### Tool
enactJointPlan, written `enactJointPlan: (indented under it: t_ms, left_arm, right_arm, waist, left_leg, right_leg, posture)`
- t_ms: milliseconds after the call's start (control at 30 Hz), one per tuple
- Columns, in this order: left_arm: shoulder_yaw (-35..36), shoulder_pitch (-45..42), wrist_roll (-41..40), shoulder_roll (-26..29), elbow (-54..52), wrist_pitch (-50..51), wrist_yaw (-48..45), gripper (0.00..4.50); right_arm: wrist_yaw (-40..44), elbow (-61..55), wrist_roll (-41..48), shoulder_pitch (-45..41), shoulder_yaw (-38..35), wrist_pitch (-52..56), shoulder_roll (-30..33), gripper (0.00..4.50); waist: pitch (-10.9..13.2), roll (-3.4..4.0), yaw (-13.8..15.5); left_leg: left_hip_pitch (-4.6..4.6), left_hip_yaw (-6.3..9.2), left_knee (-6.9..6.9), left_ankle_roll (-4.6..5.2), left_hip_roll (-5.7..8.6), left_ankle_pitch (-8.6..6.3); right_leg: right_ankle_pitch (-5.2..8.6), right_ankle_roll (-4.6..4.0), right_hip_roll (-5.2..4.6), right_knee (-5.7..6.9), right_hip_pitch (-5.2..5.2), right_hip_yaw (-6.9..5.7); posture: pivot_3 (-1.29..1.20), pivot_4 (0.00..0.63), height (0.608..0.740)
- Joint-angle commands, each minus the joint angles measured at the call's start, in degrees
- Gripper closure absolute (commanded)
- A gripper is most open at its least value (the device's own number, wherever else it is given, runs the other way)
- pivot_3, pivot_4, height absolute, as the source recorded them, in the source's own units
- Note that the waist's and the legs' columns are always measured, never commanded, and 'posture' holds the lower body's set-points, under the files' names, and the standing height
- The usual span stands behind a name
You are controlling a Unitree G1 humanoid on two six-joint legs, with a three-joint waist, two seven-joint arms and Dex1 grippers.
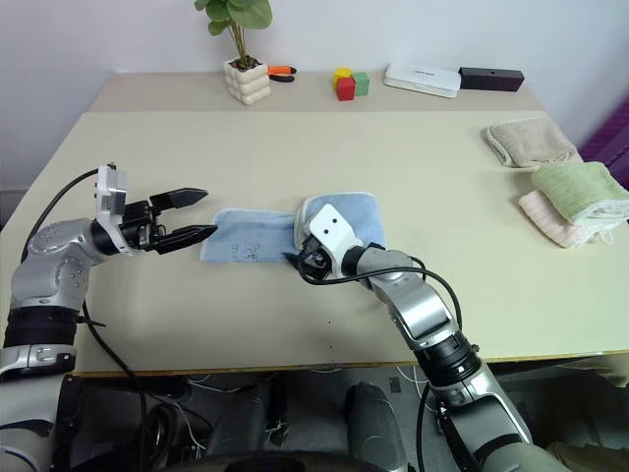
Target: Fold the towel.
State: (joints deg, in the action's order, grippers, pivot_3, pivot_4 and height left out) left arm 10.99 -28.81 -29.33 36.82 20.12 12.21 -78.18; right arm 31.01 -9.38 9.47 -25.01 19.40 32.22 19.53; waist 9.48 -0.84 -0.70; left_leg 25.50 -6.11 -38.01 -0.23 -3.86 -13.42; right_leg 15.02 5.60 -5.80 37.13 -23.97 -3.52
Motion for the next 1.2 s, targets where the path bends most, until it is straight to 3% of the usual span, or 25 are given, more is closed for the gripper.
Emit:
enactJointPlan:
  t_ms: [33,100,200,267,333,533,833,1033,1200]
  left_arm:
    - [0.8,-0.8,-0.8,0.6,-0.5,-0.2,-0.1,0.0]
    - [0.8,-0.9,-0.7,0.6,-0.3,-0.3,-0.1,0.0]
    - [0.7,-1.0,-0.7,0.3,-0.1,-0.4,0.0,0.0]
    - [0.5,-0.9,-0.6,0.0,-0.2,-0.4,0.1,0.0]
    - [0.4,-0.9,-0.6,-0.2,-0.3,-0.4,0.2,0.0]
    - [0.4,-0.6,-0.8,-0.1,-1.0,-0.1,0.6,0.0]
    - [1.1,1.1,-1.3,0.7,-3.1,1.1,1.4,0.0]
    - [1.0,1.5,-1.4,0.4,-4.0,1.6,1.9,0.0]
    - [1.0,1.9,-1.6,0.5,-4.5,2.3,2.1,0.0]
  right_arm:
    - [4.5,-6.5,4.3,0.7,-2.3,-0.2,0.7,0.04]
    - [6.4,-8.5,5.4,1.0,-3.7,-1.3,1.6,0.04]
    - [4.0,-7.0,11.4,-1.5,-11.9,0.9,-1.5,0.04]
    - [1.4,-2.9,12.7,-4.0,-16.5,1.1,-2.9,0.56]
    - [-0.9,1.9,9.7,-5.6,-17.8,-2.7,-2.9,1.34]
    - [-3.1,15.5,2.9,-5.7,-16.8,-15.4,-3.7,4.48]
    - [-3.6,28.3,-6.1,-2.7,-10.9,-25.5,-5.2,4.48]
    - [-4.1,32.8,-8.8,-3.2,-9.8,-26.6,-6.1,4.48]
    - [-1.2,28.2,-4.5,-3.6,-12.6,-25.3,-6.9,2.28]
  waist:
    - [0.0,0.0,0.0]
    - [0.0,0.0,0.0]
    - [0.0,0.0,0.0]
    - [0.0,0.0,0.0]
    - [0.0,0.0,0.1]
    - [0.0,0.01,-0.2]
    - [0.0,0.02,-0.3]
    - [0.0,-0.04,-0.3]
    - [0.0,-0.02,-0.4]
  left_leg:
    - [0.0,0.0,0.0,0.0,0.0,0.0]
    - [0.0,0.0,0.0,0.0,0.0,0.0]
    - [-0.01,0.01,0.0,0.0,0.0,0.0]
    - [-0.02,0.01,0.0,-0.02,0.0,0.01]
    - [-0.02,0.01,0.0,-0.03,0.0,0.02]
    - [-0.01,-0.03,0.06,-0.03,0.0,0.02]
    - [-0.01,-0.05,0.06,-0.05,0.0,0.03]
    - [-0.13,-0.01,0.06,-0.08,-0.01,0.05]
    - [-0.17,0.0,0.06,-0.08,-0.02,0.05]
  right_leg:
    - [0.0,0.0,0.0,0.0,0.0,0.0]
    - [0.0,0.0,0.0,0.0,0.0,0.0]
    - [0.0,0.0,0.0,0.0,0.0,0.0]
    - [-0.01,0.0,0.0,0.02,0.01,0.0]
    - [-0.01,0.0,0.0,0.02,0.01,0.0]
    - [0.0,0.0,0.0,0.0,-0.02,0.0]
    - [-0.01,0.01,0.01,0.02,-0.03,0.01]
    - [-0.01,0.01,0.01,0.02,0.09,0.0]
    - [0.0,0.01,0.02,0.02,0.15,0.0]
  posture:
    - [0.0,0.15,0.735]
    - [0.0,0.15,0.735]
    - [0.0,0.15,0.735]
    - [0.0,0.15,0.735]
    - [0.0,0.15,0.735]
    - [0.0,0.15,0.735]
    - [0.0,0.15,0.735]
    - [0.0,0.15,0.735]
    - [0.0,0.15,0.735]
